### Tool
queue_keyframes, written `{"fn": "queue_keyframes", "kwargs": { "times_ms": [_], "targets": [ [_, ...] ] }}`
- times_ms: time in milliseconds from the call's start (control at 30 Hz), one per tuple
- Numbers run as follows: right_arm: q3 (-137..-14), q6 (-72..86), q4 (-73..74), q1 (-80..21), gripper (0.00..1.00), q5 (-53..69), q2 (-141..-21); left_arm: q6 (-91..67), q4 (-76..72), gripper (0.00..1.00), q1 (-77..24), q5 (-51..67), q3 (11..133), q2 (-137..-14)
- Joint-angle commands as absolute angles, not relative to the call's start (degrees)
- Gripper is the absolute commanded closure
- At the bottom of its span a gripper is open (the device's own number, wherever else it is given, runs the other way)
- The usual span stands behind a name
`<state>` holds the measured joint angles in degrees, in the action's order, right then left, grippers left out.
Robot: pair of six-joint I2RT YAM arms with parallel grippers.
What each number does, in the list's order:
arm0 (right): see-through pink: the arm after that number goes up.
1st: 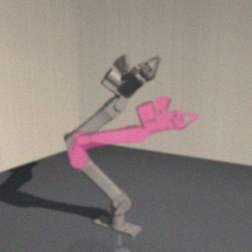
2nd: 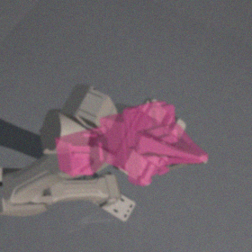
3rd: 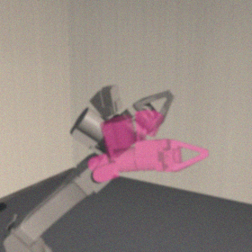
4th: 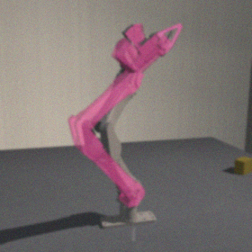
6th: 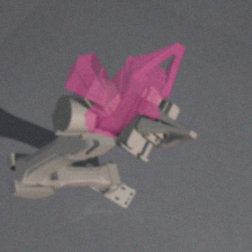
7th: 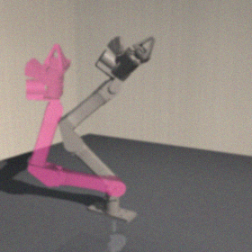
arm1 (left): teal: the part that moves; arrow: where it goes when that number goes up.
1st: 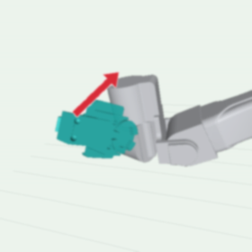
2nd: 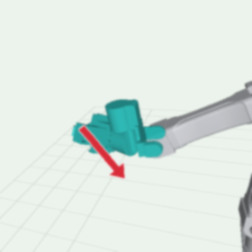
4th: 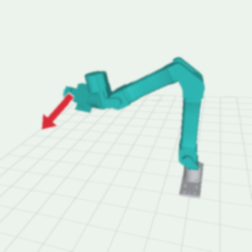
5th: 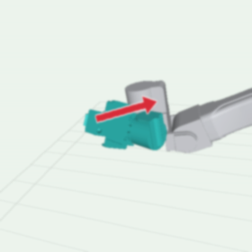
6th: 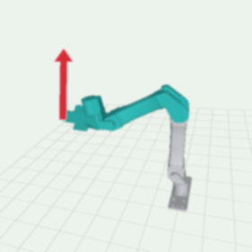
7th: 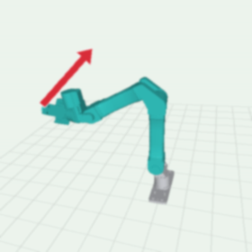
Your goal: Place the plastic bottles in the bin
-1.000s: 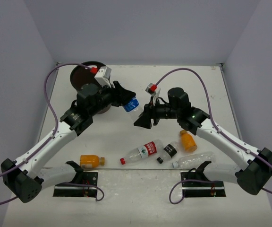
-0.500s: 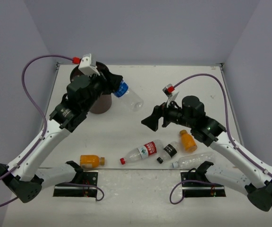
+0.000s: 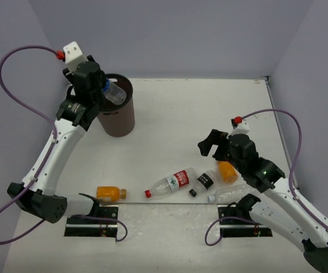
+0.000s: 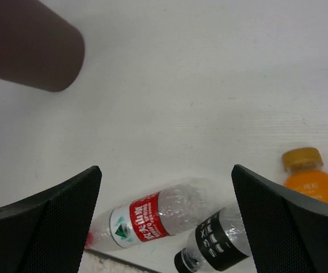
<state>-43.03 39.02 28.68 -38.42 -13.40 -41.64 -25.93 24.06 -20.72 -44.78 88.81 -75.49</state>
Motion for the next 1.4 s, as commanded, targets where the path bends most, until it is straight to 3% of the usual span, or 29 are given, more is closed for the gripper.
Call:
{"fn": "queue_keyframes", "kwargs": {
  "times_ms": [0,67,100,133,167,200,600,800,1033,1367],
  "targets": [
    [-40.93,48.50,37.88,-32.43,0.01,-19.83,-42.89,-24.89,24.16,0.79,-20.13,-51.87,84.95,-75.67],
    [-39.51,49.22,39.23,-27.71,0.01,-16.32,-43.83,-24.81,23.79,0.66,-19.63,-52.03,83.91,-76.12],
    [-38.65,49.15,39.48,-25.65,0.01,-15.50,-44.01,-24.56,23.96,0.51,-19.50,-51.75,83.88,-76.36],
    [-38.21,48.90,39.54,-24.58,0.01,-14.62,-44.26,-24.06,24.14,0.24,-19.43,-51.38,84.01,-76.61],
    [-37.92,48.42,39.55,-24.07,0.01,-13.99,-44.52,-23.92,24.39,0.10,-19.42,-50.29,84.17,-76.71],
    [-37.68,48.34,39.55,-23.73,0.01,-13.49,-44.96,-23.77,24.70,0.02,-19.42,-49.57,84.33,-76.73],
    [-41.09,40.91,44.54,-22.60,0.01,-6.51,-48.38,-22.95,26.50,0.00,-19.42,-42.04,86.12,-74.16],
    [-41.84,39.99,49.12,-22.85,0.01,0.49,-44.85,-25.47,32.05,0.00,-19.51,-30.83,85.70,-69.46],
    [-38.57,42.87,54.40,-26.59,0.01,4.50,-42.01,-28.27,29.56,0.00,-20.11,-12.34,73.95,-56.34],
    [-33.00,50.90,43.86,-30.67,0.01,3.48,-49.98,-30.32,21.22,0.00,-22.04,6.53,59.32,-44.89]
  ]
}}
